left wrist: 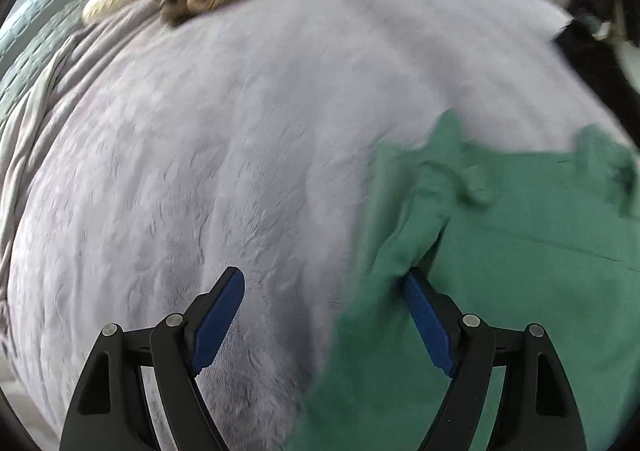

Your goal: Fold large clothes

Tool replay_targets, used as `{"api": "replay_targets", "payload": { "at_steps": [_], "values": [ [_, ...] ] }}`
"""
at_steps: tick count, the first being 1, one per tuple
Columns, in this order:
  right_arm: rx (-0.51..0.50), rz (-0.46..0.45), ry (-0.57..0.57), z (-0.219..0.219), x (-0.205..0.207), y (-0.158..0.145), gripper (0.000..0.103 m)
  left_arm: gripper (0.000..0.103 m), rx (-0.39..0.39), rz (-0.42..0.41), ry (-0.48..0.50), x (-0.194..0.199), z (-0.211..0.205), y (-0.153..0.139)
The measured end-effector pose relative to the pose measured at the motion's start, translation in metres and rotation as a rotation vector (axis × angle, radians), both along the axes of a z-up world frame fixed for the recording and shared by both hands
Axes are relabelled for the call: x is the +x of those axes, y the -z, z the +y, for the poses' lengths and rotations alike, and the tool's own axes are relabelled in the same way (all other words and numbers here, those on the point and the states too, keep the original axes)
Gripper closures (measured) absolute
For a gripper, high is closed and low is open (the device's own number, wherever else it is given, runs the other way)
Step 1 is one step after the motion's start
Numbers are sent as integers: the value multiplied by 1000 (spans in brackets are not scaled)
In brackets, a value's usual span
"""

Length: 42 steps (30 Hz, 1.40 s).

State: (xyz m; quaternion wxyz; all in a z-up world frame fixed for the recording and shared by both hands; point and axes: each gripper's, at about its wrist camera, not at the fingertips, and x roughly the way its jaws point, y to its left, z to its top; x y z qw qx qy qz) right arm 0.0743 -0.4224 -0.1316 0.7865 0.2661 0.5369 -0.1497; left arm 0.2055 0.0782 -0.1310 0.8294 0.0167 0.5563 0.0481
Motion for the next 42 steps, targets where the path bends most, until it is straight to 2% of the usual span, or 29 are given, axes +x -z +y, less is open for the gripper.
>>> {"api": "replay_targets", "payload": {
  "at_steps": [1, 3, 5, 7, 10, 12, 14, 15, 17, 19, 20, 24, 29, 36, 42],
  "values": [
    [7, 27, 44, -9, -1, 10, 103, 20, -11, 23, -13, 0, 6, 9],
    [62, -1, 110, -23, -9, 11, 103, 20, -59, 30, -30, -5, 21, 7],
    [47, -5, 148, -29, -21, -2, 103, 20, -36, 15, -7, -14, 28, -6],
    [32, -13, 127, -26, -32, -16, 103, 21, 1, -7, 33, -31, 32, -22],
    [40, -43, 62, -8, -56, -41, 101, 21, -35, -6, 93, -60, 35, -40],
    [51, -40, 10, 14, -71, -47, 101, 21, -38, 10, 116, -80, 33, -38],
    [42, -12, -3, 26, -85, -42, 101, 21, -6, 45, 128, -92, 32, -24],
    [28, 20, 3, 25, -96, -35, 101, 21, 5, 71, 122, -99, 31, -16],
    [6, 104, 37, 21, -108, -10, 102, 20, -42, 132, 86, -108, 41, 8],
    [76, 106, 74, 11, -125, 5, 103, 19, -81, 155, 55, -114, 50, 12],
    [95, 98, 99, 8, -132, 3, 103, 19, -75, 161, 51, -117, 54, 9],
    [46, 138, 101, 16, -143, -17, 100, 19, -4, 190, 63, -134, 69, -1],
    [104, 167, 117, 30, -163, -30, 100, 19, -8, 230, 13, -159, 89, -12],
    [174, 214, 45, 84, -169, -33, 100, 19, -14, 236, 112, -195, 67, -38],
    [208, 244, -29, 131, -166, -34, 100, 19, -20, 247, 176, -251, 11, -66]
  ]
}}
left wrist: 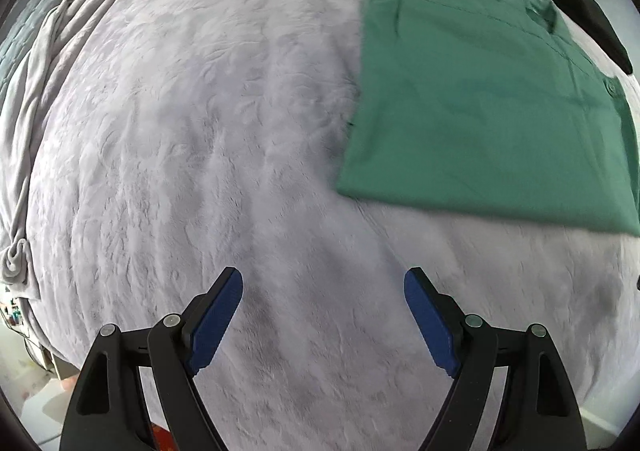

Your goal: Fold large clothes

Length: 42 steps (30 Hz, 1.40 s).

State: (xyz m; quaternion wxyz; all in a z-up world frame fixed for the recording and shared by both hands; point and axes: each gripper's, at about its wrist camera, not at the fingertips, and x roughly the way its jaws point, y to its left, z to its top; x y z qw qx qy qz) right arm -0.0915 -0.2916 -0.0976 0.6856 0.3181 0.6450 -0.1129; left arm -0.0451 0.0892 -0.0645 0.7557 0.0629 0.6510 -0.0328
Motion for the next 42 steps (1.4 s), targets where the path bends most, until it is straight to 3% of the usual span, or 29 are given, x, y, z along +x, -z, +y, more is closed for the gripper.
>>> {"api": "replay_targets", "payload": {
  "at_steps": [5, 6, 8, 9, 15, 18, 20, 21, 34, 42],
  "values": [
    [10, 10, -46, 27, 15, 3, 95, 19, -9, 5, 4, -25, -7, -12],
    [12, 12, -51, 31, 12, 1, 91, 17, -12, 5, 0, -24, -2, -14],
    [8, 14, -58, 38, 5, -2, 56, 0, -24, 9, -12, -21, 11, -12],
    [3, 10, -65, 42, 5, -5, 50, 0, -25, 2, -14, -24, 9, -15],
    [-4, 5, -114, 63, 14, -12, 48, 0, -7, 11, -2, -26, 7, -22],
    [-10, -11, -137, 74, 20, -17, 39, 0, -22, 27, -8, -22, 9, -18],
    [-28, -22, -157, 82, 23, -22, 21, 0, -40, 45, -8, -20, 10, -15],
    [-41, -28, -165, 87, 24, -26, 17, 0, -40, 46, -6, -19, 9, -15],
    [-1, -50, -259, 131, 25, -30, 16, 0, -54, 26, 28, -21, 6, -20],
    [10, -2, -244, 135, 22, -27, 16, 0, -69, 18, 30, -21, 5, -22]
  ]
}}
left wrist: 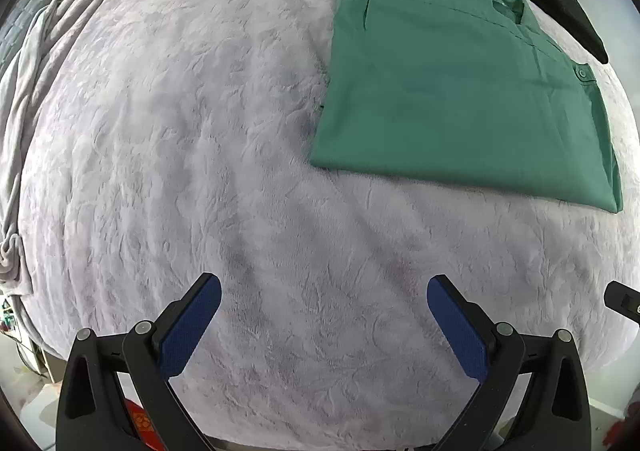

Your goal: Fold large clothes

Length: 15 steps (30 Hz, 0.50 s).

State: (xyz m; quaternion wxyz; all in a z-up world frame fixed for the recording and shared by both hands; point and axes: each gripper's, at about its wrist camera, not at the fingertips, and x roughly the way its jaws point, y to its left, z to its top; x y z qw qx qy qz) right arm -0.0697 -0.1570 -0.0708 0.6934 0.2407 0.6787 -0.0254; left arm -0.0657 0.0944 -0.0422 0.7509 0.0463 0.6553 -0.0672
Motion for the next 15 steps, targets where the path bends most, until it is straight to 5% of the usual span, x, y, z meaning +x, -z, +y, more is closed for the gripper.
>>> {"api": "replay_targets", "payload": {
  "at_steps": [15],
  "values": [
    [53, 88, 103, -4, -5, 17, 16, 0, -17, 6, 10, 8, 7, 7]
  ]
}}
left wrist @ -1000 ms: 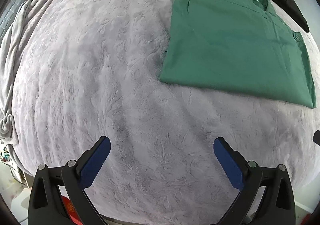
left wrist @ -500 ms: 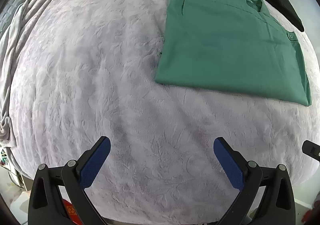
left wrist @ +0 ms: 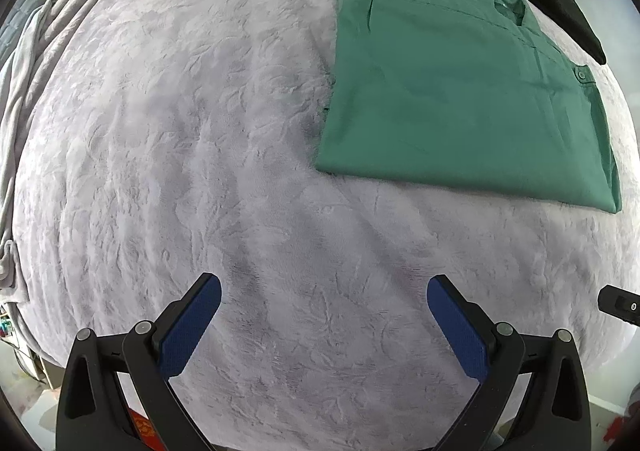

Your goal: Fold large clothes

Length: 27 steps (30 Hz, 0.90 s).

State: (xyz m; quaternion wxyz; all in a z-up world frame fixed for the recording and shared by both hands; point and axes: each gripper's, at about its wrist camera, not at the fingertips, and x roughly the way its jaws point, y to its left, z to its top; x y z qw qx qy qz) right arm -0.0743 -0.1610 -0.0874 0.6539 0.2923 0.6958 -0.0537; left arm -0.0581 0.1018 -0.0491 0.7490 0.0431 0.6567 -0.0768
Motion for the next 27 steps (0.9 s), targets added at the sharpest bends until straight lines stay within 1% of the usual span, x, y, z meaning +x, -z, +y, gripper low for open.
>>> {"api": "replay_targets", "payload": {
  "at_steps": [6, 10, 13, 15, 18, 19, 21, 26, 27],
  "values": [
    [29, 14, -3, 12, 6, 9, 16, 0, -1, 5, -7, 6, 7, 5],
    [59, 16, 5, 19, 14, 23, 16, 0, -15, 8, -10, 13, 12, 11],
    [127, -16, 23, 25, 23, 37, 16, 0, -55, 5, 5, 21, 15, 18],
    [198, -58, 45, 31, 32, 50, 16, 0, -70, 0, 12, 26, 17, 22],
    [290, -125, 100, 37, 50, 68, 16, 0, -115, 1, 9, 35, 22, 31],
    [327, -144, 129, 39, 56, 72, 16, 0, -153, 6, -6, 40, 25, 34],
    [401, -183, 178, 43, 67, 80, 16, 0, -203, 8, -26, 46, 28, 35],
    [482, -211, 241, 52, 84, 111, 16, 0, -292, 8, -79, 64, 35, 45],
    [502, -235, 263, 51, 85, 115, 15, 0, -318, 10, -92, 68, 37, 47]
  ]
}}
